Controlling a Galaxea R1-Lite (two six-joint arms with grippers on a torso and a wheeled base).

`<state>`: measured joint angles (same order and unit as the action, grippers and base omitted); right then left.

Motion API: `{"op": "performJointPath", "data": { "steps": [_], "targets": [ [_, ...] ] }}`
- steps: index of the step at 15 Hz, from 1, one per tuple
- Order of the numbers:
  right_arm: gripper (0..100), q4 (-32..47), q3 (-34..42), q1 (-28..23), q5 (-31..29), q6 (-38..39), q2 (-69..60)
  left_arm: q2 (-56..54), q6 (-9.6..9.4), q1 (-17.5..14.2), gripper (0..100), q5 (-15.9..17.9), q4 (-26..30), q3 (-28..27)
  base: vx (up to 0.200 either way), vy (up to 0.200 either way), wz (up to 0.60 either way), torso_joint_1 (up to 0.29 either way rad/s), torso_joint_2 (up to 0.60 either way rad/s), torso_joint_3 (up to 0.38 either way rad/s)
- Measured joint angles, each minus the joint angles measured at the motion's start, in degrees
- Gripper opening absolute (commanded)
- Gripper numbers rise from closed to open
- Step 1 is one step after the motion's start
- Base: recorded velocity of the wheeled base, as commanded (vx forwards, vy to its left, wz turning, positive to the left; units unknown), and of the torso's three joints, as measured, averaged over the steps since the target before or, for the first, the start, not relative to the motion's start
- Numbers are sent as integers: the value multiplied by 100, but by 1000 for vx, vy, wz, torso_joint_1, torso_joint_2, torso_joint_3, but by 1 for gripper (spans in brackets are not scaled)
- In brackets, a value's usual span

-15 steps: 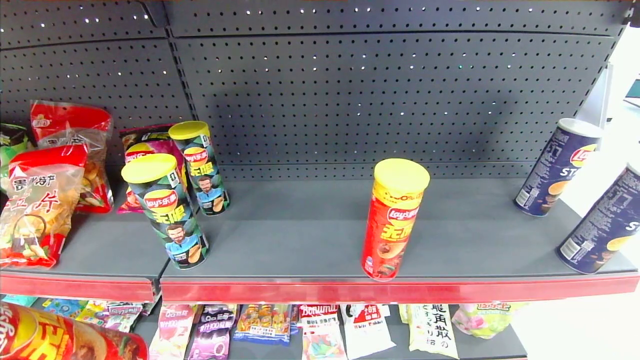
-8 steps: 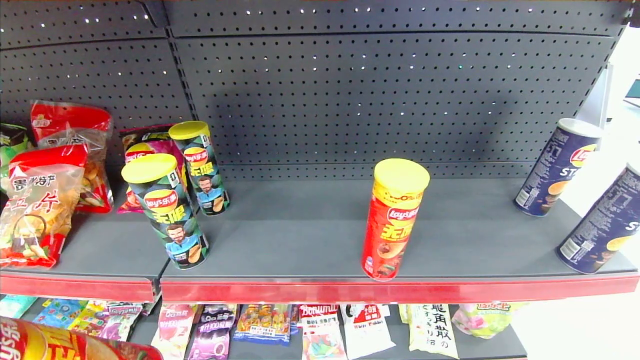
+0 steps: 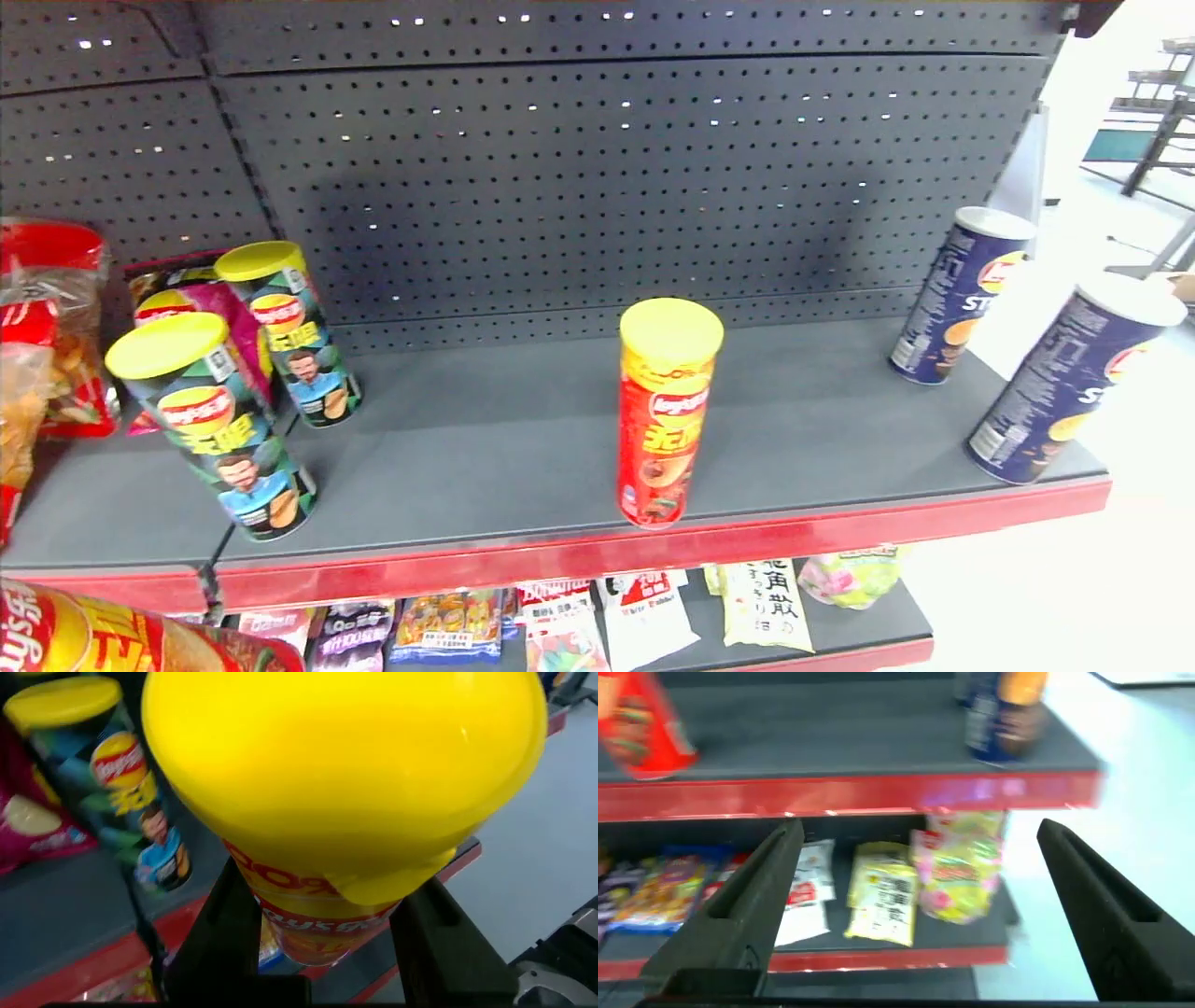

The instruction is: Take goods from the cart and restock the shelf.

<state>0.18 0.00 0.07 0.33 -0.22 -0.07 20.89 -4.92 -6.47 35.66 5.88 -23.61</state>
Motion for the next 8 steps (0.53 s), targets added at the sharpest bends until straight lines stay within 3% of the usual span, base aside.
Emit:
{"op": "performJointPath", "data": {
  "steps": [3, 8],
  "targets": [
    [100, 0, -2, -2, 0, 0, 0, 193, 39, 9, 0, 20, -276, -11, 0, 0, -600, -1, 2, 1],
    [100, 0, 0, 0, 11, 4, 0, 881, 126, 9, 0, 94, -836, -119, 0, 0, 0, 0, 0, 0]
  ]
}}
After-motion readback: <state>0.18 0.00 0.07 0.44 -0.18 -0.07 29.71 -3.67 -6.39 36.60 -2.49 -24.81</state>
